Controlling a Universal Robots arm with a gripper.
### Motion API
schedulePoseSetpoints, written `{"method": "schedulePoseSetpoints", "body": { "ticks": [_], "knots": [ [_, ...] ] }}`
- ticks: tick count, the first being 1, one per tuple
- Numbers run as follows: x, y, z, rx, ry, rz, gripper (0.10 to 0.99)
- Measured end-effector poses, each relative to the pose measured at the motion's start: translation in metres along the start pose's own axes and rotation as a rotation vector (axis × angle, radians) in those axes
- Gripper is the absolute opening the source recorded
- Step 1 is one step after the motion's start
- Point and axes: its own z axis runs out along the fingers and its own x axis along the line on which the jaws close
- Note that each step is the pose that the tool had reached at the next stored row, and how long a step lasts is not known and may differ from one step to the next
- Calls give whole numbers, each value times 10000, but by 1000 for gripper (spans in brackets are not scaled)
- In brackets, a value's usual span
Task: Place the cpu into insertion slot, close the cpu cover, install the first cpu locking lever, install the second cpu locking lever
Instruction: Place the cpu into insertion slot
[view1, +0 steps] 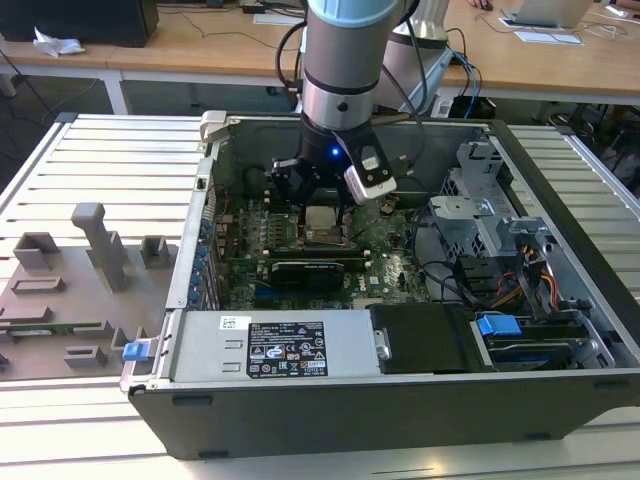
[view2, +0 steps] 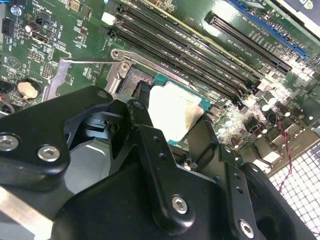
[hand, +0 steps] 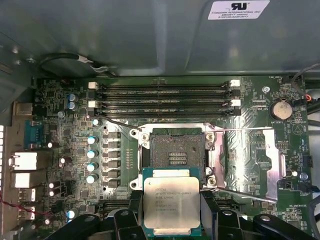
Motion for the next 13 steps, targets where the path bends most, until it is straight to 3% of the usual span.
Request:
{"method": "schedulePoseSetpoints", "body": {
  "ticks": [13],
  "knots": [
    [-1, -5, 52, 0, 0, 0, 541]
  ]
}}
